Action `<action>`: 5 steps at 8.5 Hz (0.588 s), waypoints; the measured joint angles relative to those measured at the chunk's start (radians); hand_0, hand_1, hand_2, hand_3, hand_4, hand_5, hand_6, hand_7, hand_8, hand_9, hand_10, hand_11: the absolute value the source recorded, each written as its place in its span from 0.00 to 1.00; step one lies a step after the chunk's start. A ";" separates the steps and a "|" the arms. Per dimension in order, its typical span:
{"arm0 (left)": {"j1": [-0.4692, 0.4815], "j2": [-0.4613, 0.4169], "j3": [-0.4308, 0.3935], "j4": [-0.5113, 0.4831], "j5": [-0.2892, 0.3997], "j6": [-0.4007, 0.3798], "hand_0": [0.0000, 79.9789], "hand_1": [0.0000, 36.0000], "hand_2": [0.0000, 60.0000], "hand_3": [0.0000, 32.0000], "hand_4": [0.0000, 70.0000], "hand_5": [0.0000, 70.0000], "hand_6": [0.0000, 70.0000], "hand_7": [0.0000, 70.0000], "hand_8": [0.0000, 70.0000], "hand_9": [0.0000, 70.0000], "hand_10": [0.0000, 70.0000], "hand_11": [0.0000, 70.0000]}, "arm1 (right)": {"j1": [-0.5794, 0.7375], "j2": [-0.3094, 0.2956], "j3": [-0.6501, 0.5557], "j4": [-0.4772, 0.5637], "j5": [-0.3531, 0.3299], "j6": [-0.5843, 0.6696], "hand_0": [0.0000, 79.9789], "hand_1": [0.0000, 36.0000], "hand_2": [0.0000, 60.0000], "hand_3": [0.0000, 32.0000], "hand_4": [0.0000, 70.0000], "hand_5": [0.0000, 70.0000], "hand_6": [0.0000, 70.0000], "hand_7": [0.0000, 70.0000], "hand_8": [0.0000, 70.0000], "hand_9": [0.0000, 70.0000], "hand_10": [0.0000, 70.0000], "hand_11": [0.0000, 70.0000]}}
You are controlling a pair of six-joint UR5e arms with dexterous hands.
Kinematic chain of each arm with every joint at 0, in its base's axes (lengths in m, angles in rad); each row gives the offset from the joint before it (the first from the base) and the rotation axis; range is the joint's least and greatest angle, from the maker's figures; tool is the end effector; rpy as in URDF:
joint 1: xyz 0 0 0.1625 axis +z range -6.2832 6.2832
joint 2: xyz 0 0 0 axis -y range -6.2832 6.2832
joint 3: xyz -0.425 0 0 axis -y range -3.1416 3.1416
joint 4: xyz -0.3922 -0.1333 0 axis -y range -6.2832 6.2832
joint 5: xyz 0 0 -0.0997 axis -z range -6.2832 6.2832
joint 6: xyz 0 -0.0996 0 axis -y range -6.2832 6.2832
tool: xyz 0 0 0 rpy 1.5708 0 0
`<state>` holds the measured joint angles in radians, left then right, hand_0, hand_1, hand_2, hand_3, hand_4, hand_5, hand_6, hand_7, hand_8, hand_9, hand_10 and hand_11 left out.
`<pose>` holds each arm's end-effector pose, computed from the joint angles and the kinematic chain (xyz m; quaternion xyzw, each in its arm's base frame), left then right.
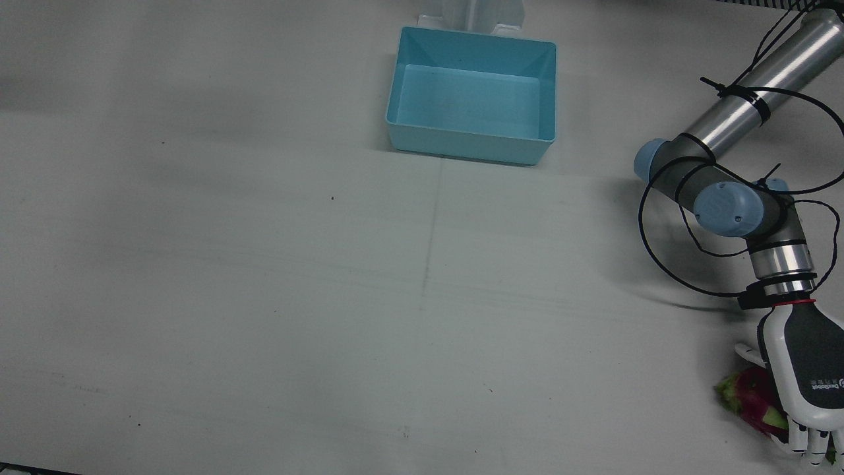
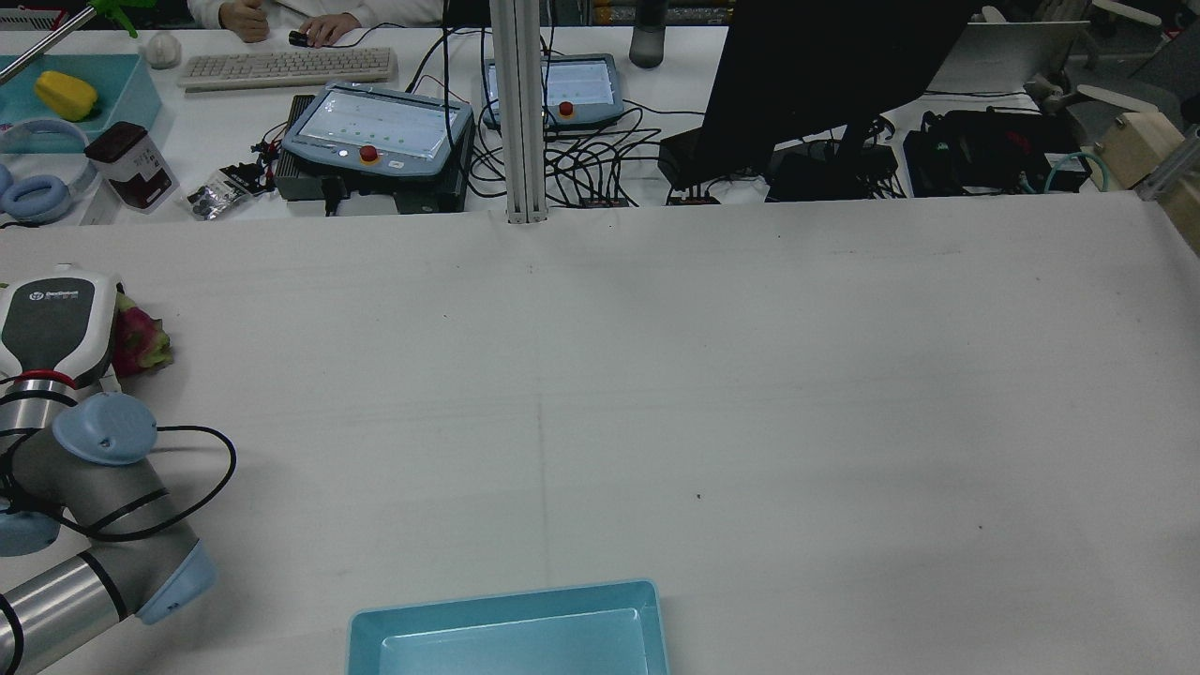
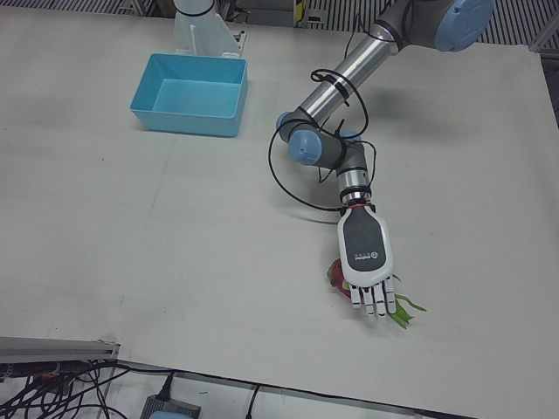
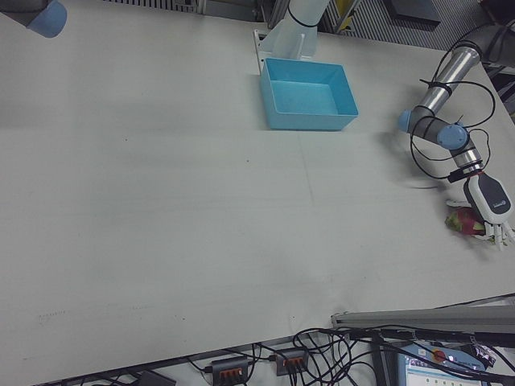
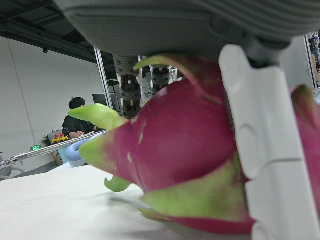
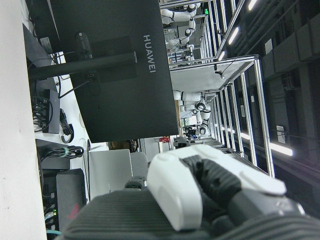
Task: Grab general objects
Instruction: 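Close the left hand's fingers around the dragon fruit, then lift the dragon fruit off the table with the left hand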
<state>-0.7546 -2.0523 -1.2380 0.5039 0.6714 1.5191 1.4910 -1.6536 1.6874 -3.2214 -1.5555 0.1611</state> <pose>0.2983 -0.5705 0.5961 0.5121 0.3600 -0.5184 0.5826 0.0984 -0.4610 0.6770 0.0775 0.6863 -0.7224 0.0347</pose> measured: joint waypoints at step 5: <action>-0.007 0.000 -0.075 0.040 -0.003 -0.007 0.50 0.13 0.56 0.00 0.61 1.00 0.80 1.00 0.63 0.90 0.44 0.63 | 0.000 0.000 0.000 0.000 0.000 0.001 0.00 0.00 0.00 0.00 0.00 0.00 0.00 0.00 0.00 0.00 0.00 0.00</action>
<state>-0.7618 -2.0526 -1.3131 0.5441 0.6688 1.5121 1.4910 -1.6536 1.6879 -3.2213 -1.5554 0.1616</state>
